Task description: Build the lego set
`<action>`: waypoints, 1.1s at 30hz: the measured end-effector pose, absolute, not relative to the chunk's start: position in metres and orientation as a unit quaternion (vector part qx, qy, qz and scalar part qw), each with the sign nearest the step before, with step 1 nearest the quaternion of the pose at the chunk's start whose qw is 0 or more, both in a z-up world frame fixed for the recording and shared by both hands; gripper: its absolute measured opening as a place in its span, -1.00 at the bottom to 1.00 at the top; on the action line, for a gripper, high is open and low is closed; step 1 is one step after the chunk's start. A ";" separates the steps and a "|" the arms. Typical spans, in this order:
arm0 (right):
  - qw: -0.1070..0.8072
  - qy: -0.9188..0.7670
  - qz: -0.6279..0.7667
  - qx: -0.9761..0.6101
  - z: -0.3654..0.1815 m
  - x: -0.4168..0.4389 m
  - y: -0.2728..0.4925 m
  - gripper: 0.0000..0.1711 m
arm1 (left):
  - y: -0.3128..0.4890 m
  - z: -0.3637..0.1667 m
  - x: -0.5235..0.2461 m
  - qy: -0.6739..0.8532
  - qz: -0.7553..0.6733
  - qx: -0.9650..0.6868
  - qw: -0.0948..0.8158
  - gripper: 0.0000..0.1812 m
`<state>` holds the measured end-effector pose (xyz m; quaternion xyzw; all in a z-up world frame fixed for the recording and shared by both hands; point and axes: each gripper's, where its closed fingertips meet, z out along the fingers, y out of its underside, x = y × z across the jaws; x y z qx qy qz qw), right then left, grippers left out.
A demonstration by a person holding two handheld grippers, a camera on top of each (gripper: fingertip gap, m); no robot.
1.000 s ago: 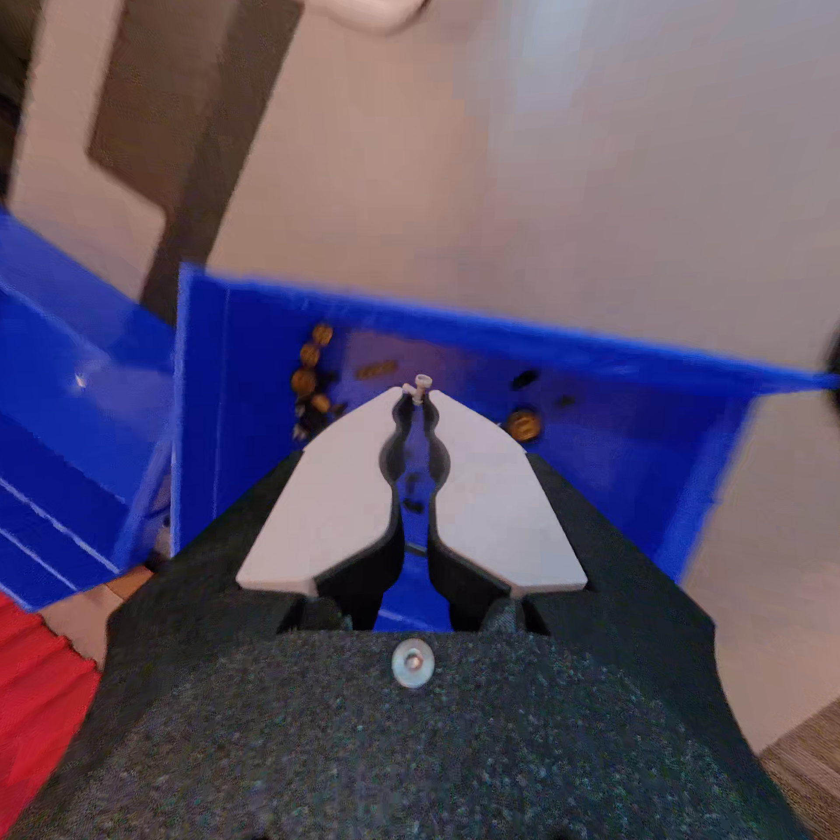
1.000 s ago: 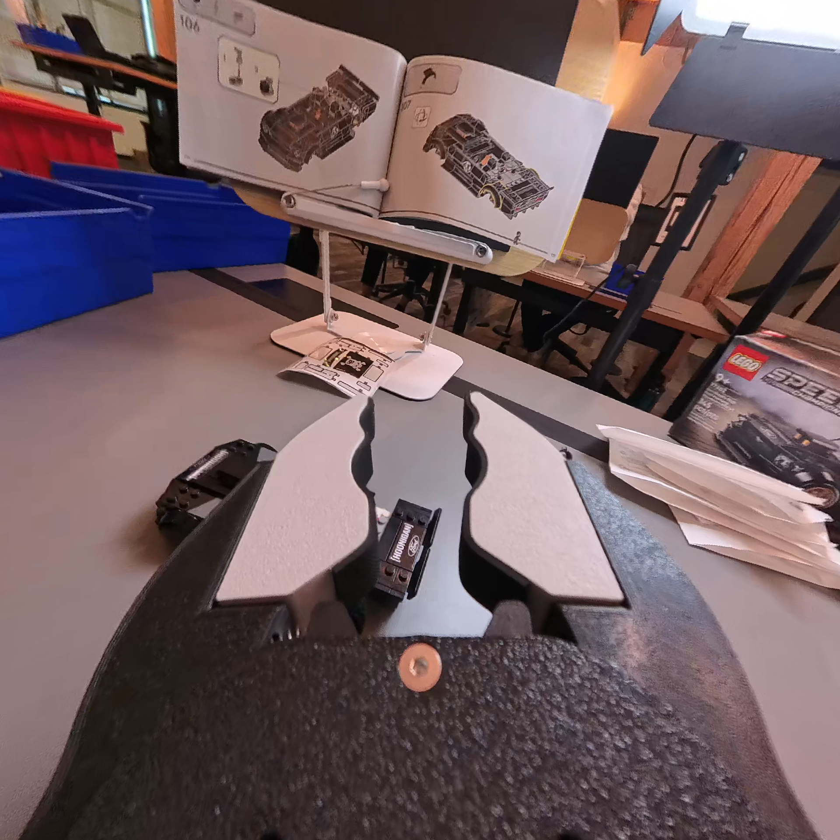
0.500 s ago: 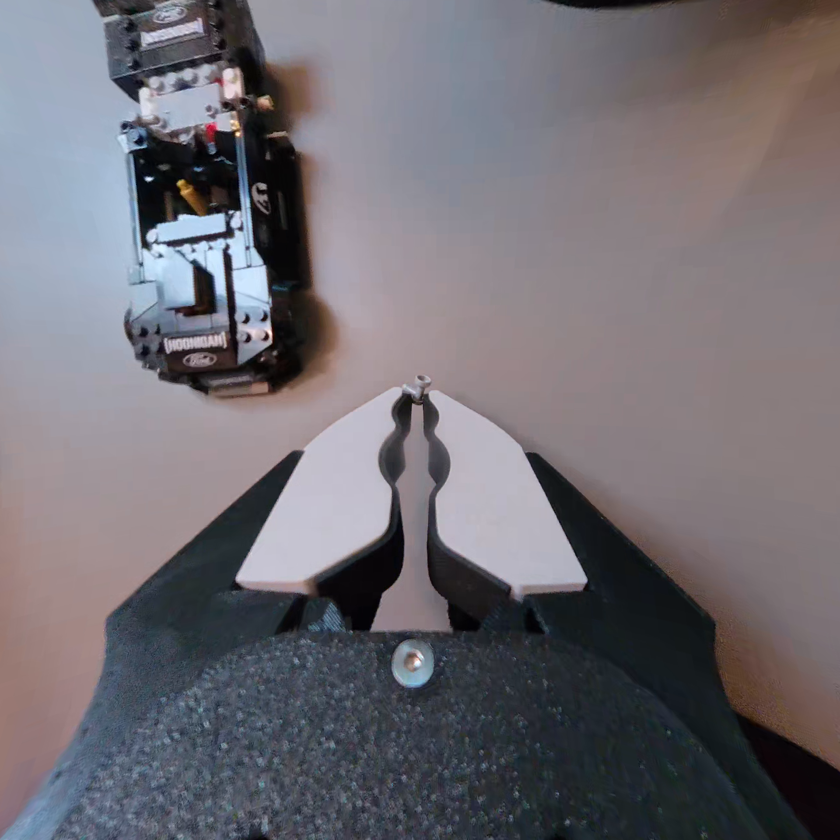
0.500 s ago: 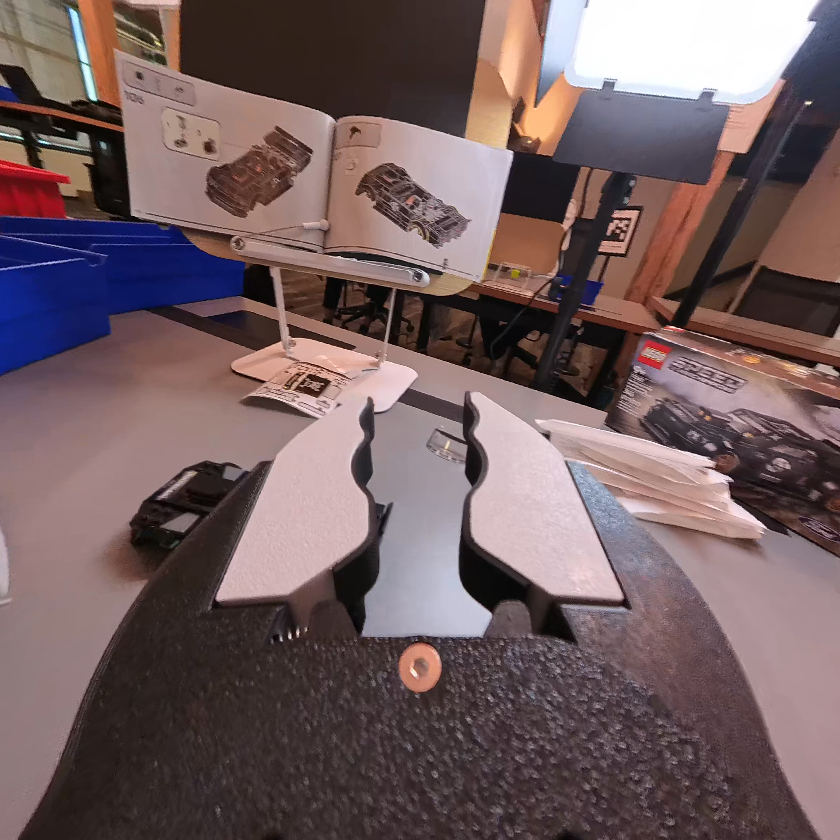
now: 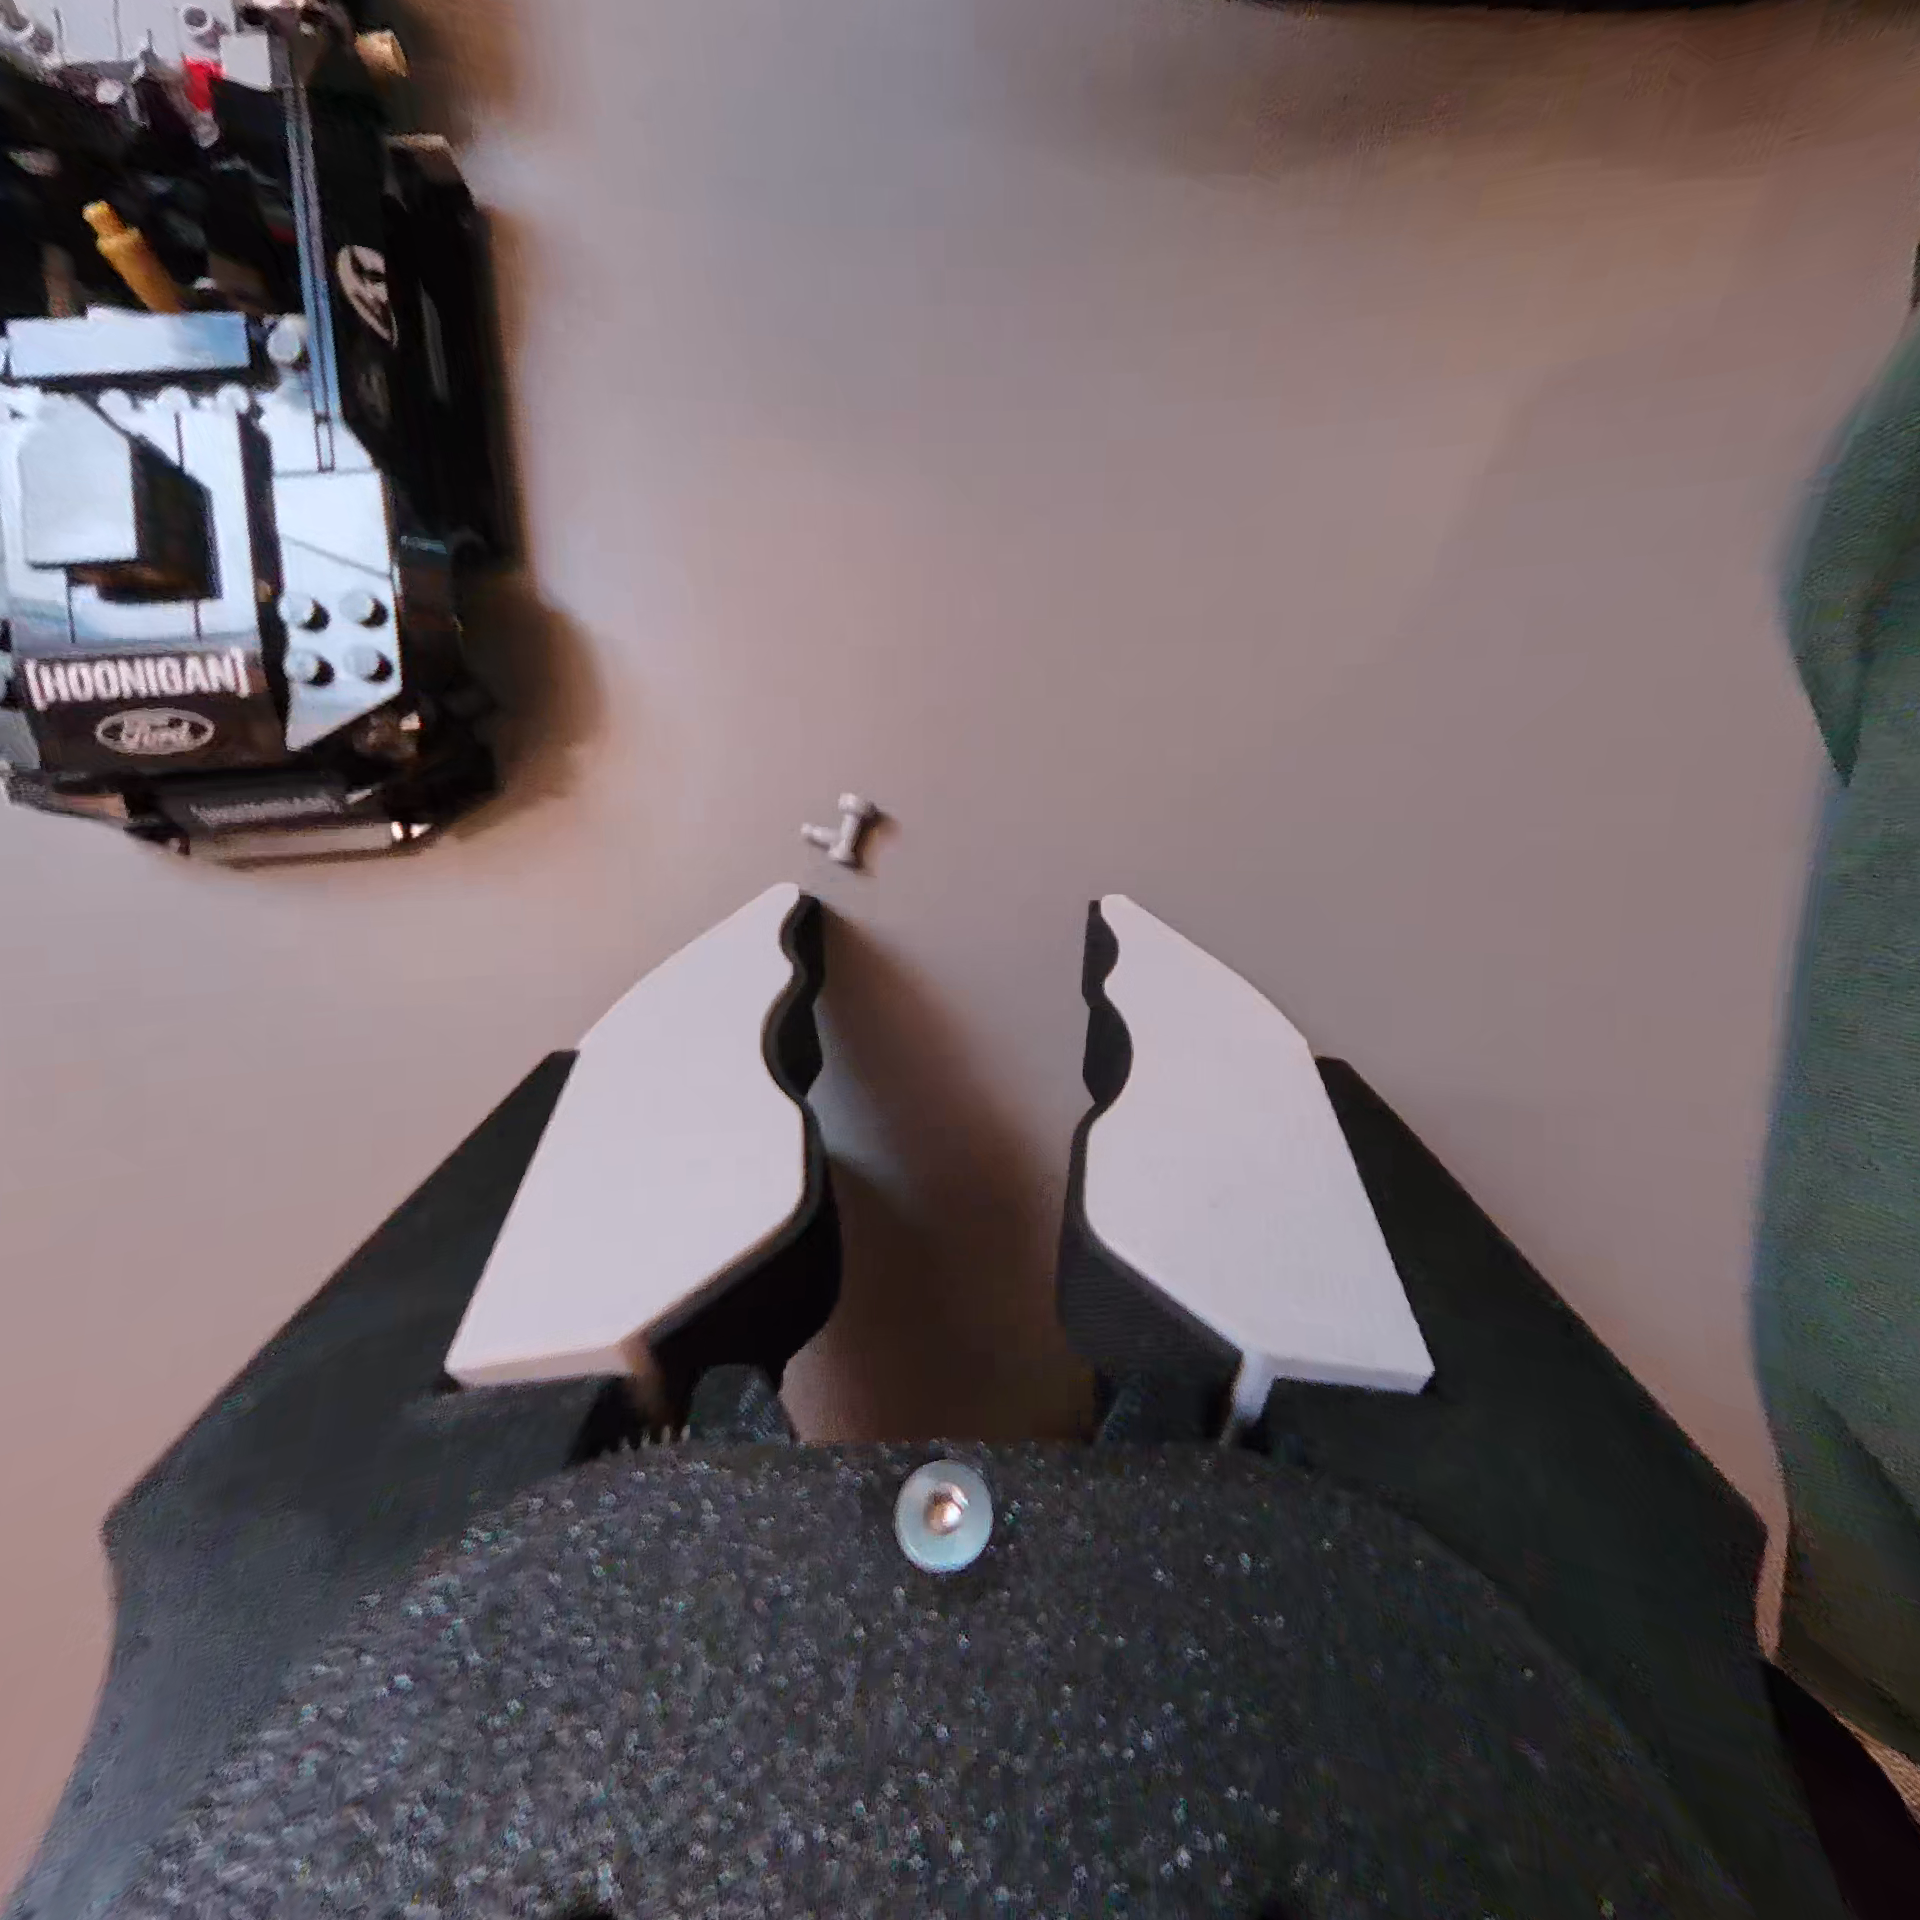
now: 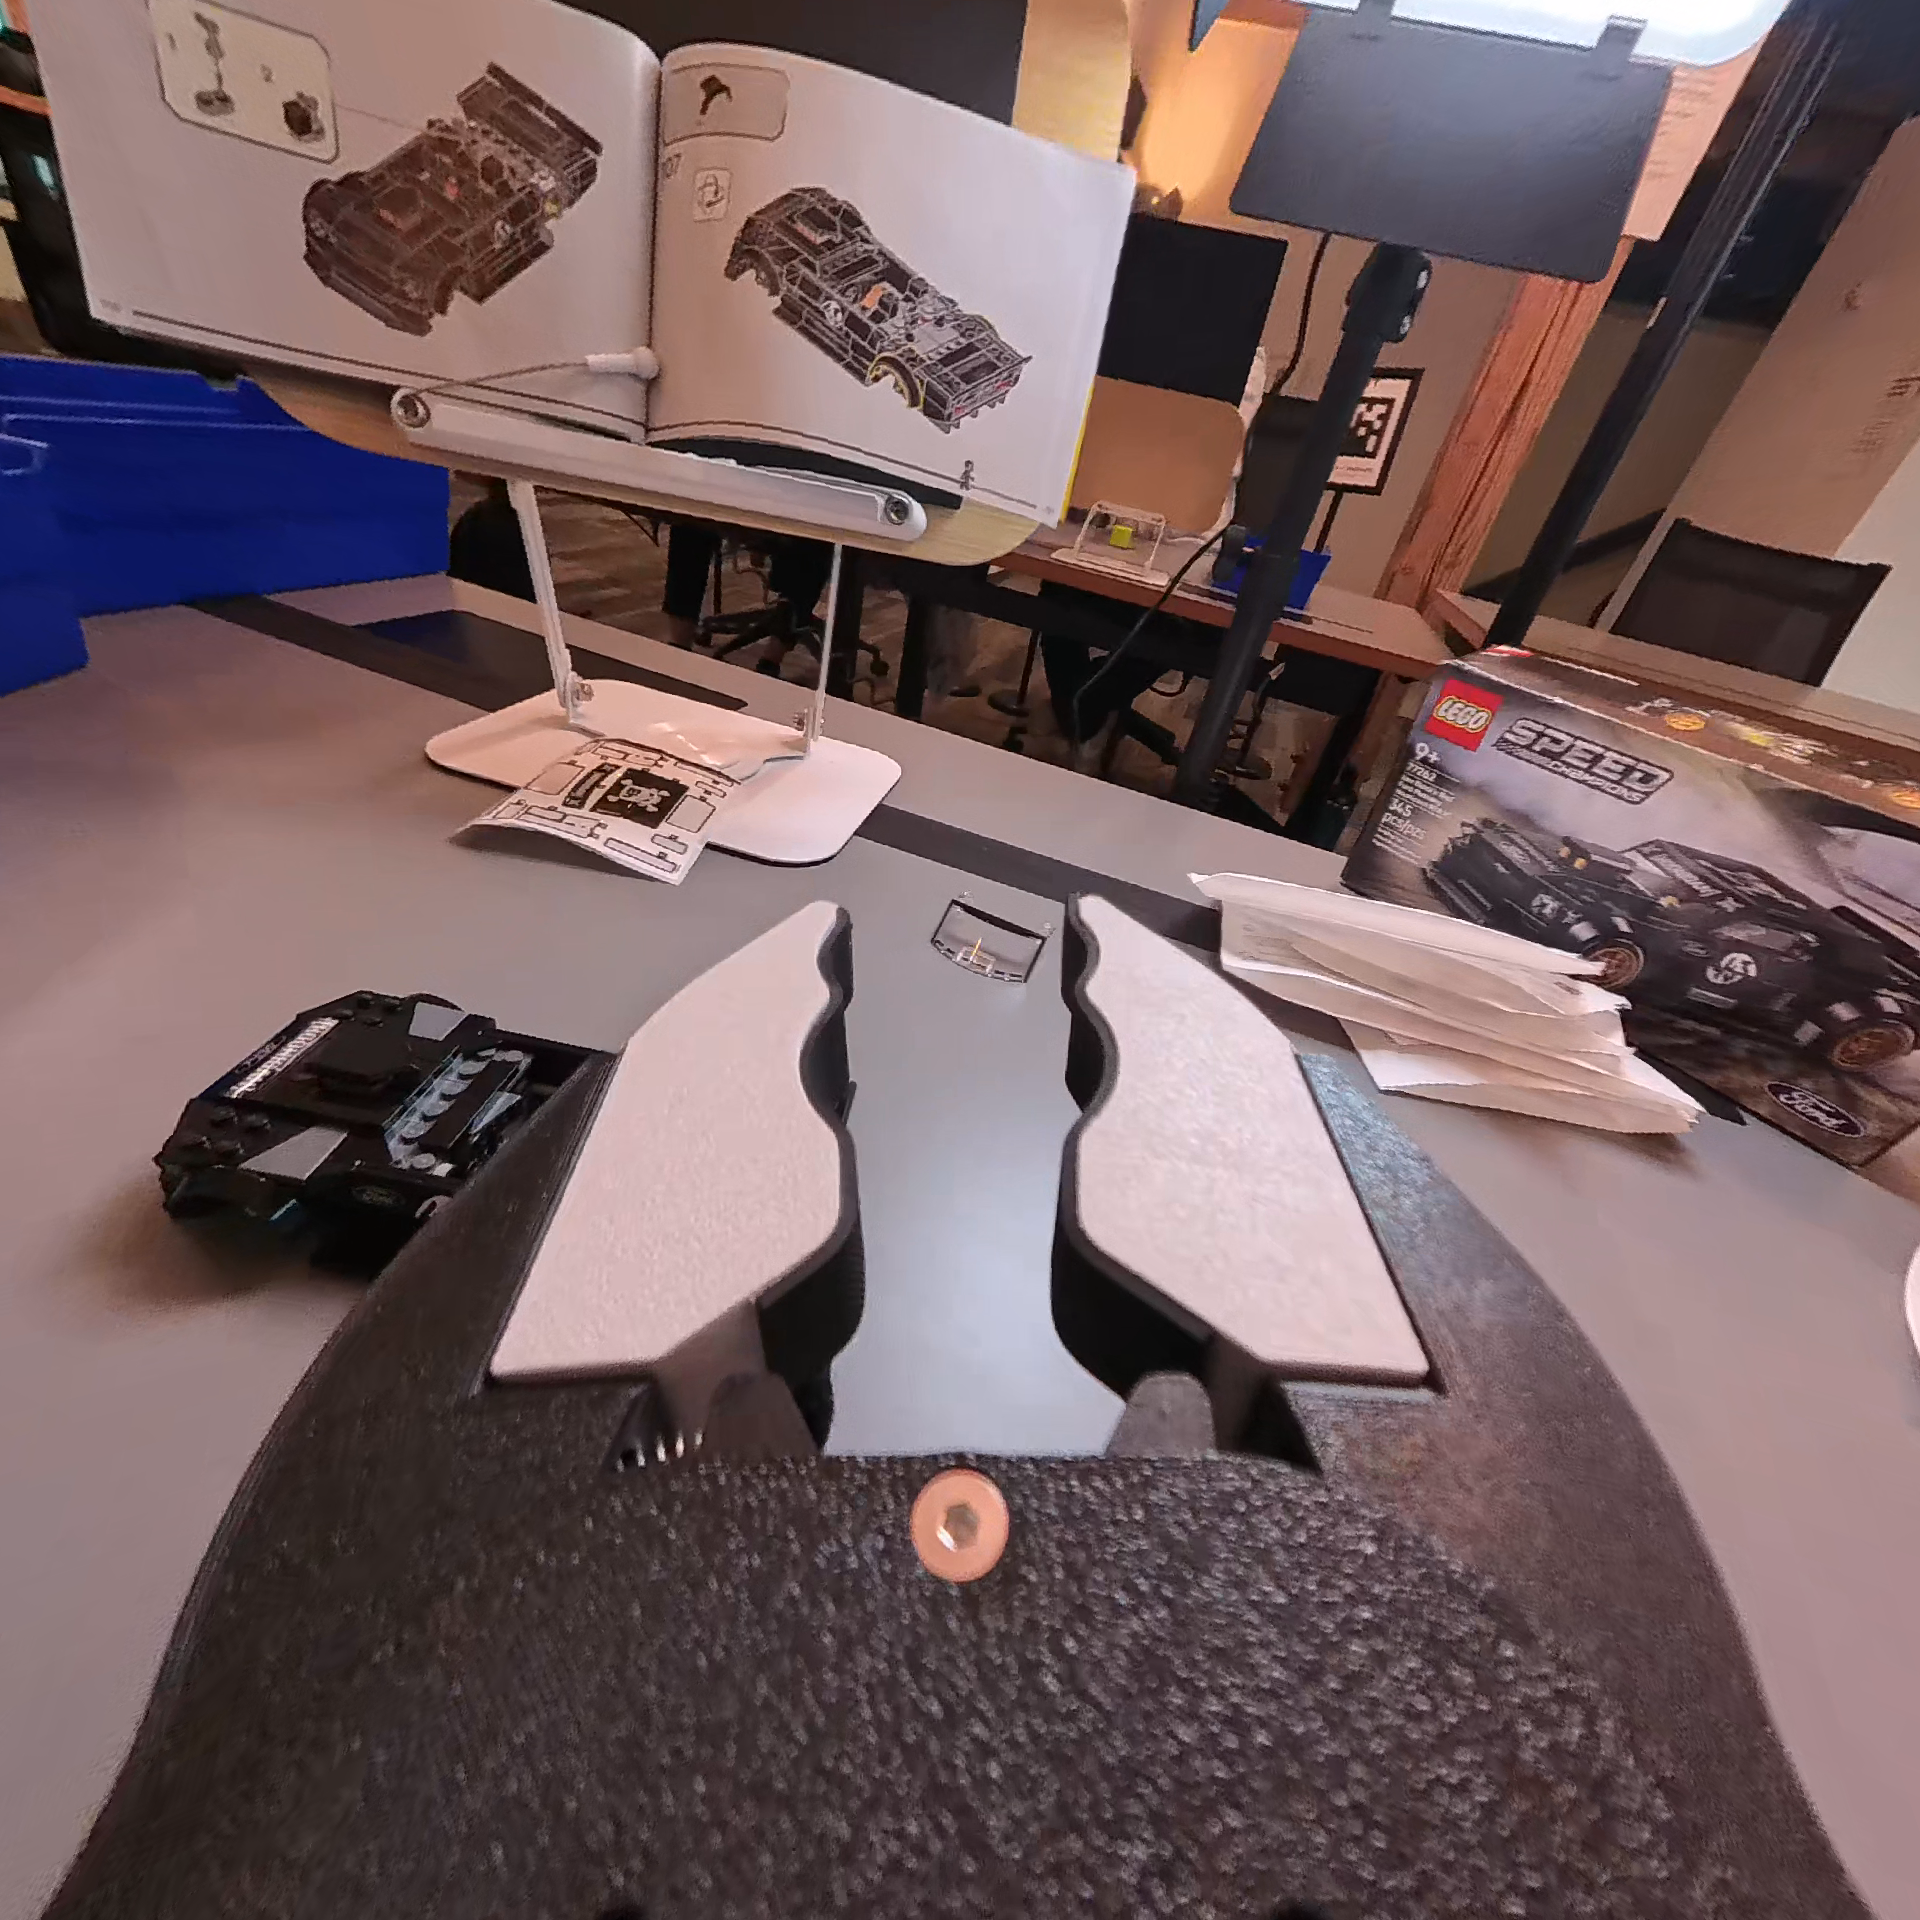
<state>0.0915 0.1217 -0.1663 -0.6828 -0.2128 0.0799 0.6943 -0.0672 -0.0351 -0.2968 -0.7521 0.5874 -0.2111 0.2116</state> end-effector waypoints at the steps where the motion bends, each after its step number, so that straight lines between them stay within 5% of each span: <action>1: 0.693 -0.216 0.079 -0.683 -0.167 0.090 0.122 -0.55 | -0.035 -0.297 -0.069 0.584 -0.212 -0.755 0.210 -0.45; 6: 0.692 -0.224 0.078 -0.682 -0.168 0.087 0.121 -0.55 | -0.036 -0.289 -0.073 0.573 -0.235 -0.755 0.216 -0.30; 10: 0.695 -0.221 0.078 -0.680 -0.166 0.091 0.119 -0.55 | -0.019 -0.213 -0.096 0.513 -0.284 -0.739 0.331 -0.35; 16: 0.696 -0.220 0.098 -0.676 -0.165 0.089 0.117 -0.56 | 0.081 -0.111 -0.303 0.281 -0.087 -0.815 0.500 -0.59; 23: 0.702 -0.227 0.108 -0.666 -0.161 0.088 0.111 -0.58 | 0.147 -0.214 -0.500 0.135 0.123 -0.941 0.286 -0.88; 27: 0.701 -0.221 0.109 -0.670 -0.162 0.096 0.110 -0.59 | 0.158 -0.262 -0.521 0.151 0.171 -0.954 0.197 -0.93; 33: 0.695 -0.205 0.126 -0.677 -0.165 0.103 0.112 -0.60 | 0.164 -0.285 -0.514 0.149 0.119 -0.965 0.177 -0.89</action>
